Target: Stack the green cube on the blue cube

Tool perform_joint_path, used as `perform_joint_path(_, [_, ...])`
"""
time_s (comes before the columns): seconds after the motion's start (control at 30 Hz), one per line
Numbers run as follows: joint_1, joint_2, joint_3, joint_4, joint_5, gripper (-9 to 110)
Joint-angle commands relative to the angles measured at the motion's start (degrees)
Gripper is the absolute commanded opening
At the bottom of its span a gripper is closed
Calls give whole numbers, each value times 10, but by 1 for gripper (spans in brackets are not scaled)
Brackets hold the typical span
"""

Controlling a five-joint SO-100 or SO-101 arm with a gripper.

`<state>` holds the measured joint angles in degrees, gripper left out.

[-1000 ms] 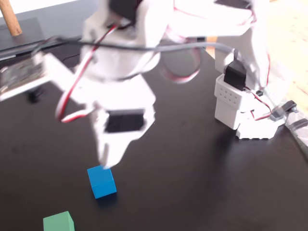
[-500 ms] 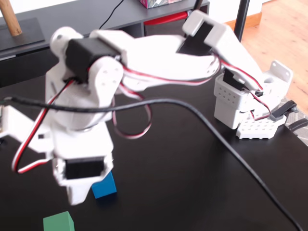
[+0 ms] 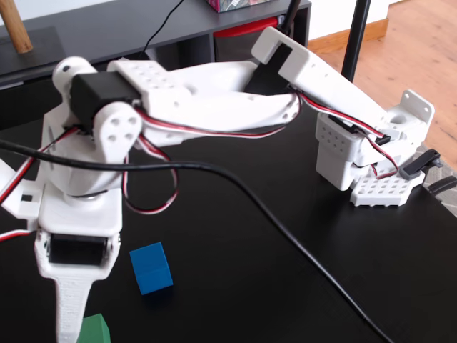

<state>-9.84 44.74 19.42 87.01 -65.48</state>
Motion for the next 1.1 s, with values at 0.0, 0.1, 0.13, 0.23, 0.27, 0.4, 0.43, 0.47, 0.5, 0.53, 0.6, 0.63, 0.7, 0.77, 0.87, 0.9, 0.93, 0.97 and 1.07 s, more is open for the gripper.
perform_joint_path(0.0, [3, 54, 11, -4, -36, 39])
perform_joint_path(0.1, [4, 64, 38, -6, -45, 46])
perform_joint_path(0.13, [6, 70, 54, -13, -47, 47])
perform_joint_path(0.23, [10, 83, 101, -47, -49, 47])
perform_joint_path(0.27, [11, 87, 113, -55, -51, 47])
perform_joint_path(0.4, [12, 98, 155, -84, -58, 48])
perform_joint_path(0.43, [12, 101, 163, -90, -61, 48])
perform_joint_path(0.47, [12, 105, 174, -100, -61, 48])
perform_joint_path(0.5, [12, 108, 185, -113, -62, 48])
perform_joint_path(0.53, [12, 111, 196, -125, -63, 47])
perform_joint_path(0.6, [12, 112, 208, -146, -67, 47])
perform_joint_path(0.63, [12, 111, 212, -151, -70, 47])
perform_joint_path(0.7, [12, 107, 217, -163, -76, 47])
perform_joint_path(0.77, [13, 102, 222, -172, -79, 47])
perform_joint_path(0.87, [14, 90, 229, -189, -79, 47])
perform_joint_path(0.9, [16, 86, 229, -197, -79, 47])
perform_joint_path(0.93, [17, 83, 229, -204, -79, 47])
perform_joint_path(0.97, [18, 79, 229, -209, -81, 47])
perform_joint_path(1.07, [20, 63, 223, -221, -83, 47])
